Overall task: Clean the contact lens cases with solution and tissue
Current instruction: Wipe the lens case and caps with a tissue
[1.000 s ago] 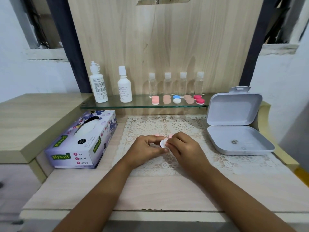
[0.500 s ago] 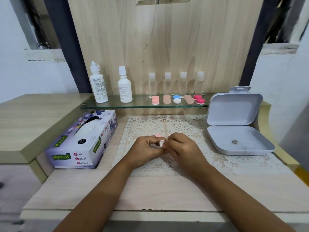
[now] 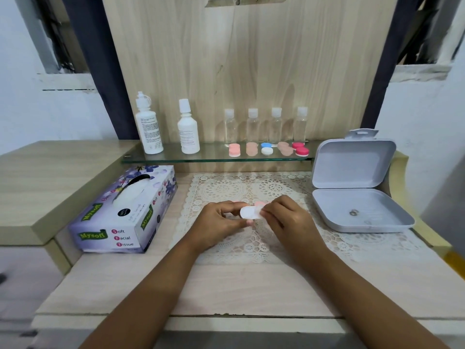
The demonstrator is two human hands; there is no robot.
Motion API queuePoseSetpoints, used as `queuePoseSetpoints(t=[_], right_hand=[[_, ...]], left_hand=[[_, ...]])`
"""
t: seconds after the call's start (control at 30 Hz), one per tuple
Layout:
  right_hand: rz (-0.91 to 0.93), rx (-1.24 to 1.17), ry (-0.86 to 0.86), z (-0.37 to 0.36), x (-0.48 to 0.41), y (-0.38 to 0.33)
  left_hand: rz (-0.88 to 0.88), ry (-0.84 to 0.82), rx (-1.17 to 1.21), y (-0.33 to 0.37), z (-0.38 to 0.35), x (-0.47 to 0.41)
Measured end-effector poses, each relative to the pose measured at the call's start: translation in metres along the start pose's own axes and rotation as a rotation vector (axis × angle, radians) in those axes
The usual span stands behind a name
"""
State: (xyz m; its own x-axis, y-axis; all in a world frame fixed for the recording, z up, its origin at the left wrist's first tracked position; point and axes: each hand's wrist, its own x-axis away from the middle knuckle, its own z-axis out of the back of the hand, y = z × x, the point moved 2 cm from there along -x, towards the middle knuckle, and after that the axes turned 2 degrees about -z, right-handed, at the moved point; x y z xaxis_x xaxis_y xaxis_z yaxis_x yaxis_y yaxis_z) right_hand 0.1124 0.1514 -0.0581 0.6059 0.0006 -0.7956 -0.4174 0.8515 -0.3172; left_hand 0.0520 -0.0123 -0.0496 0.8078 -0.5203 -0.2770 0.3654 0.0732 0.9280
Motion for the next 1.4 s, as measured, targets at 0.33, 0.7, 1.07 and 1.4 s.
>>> queuePoseSetpoints(t=[0.33, 0.7, 1.07, 1.4], right_hand=[[0.014, -0.011, -0.071, -0.0018, 0.0017, -0.0046], [-0.173, -0.056, -0.079, 0.0025, -0.0003, 0.0031], [-0.592, -0.419, -0.168, 0.0037, -0.002, 0.0003], [-0.614, -0.329, -0.208, 0.0021, -0.0039, -0.0007]], left_hand=[[-0.011, -0.008, 0.002, -0.0011, -0.0008, -0.0002], [-0.02, -0.004, -0.007, -0.0024, 0.0007, -0.0001], [-0.026, -0.012, 0.025, -0.0057, 0.0003, -0.0022], [0.027, -0.011, 0.056, -0.0073, 0.0, -0.0037]])
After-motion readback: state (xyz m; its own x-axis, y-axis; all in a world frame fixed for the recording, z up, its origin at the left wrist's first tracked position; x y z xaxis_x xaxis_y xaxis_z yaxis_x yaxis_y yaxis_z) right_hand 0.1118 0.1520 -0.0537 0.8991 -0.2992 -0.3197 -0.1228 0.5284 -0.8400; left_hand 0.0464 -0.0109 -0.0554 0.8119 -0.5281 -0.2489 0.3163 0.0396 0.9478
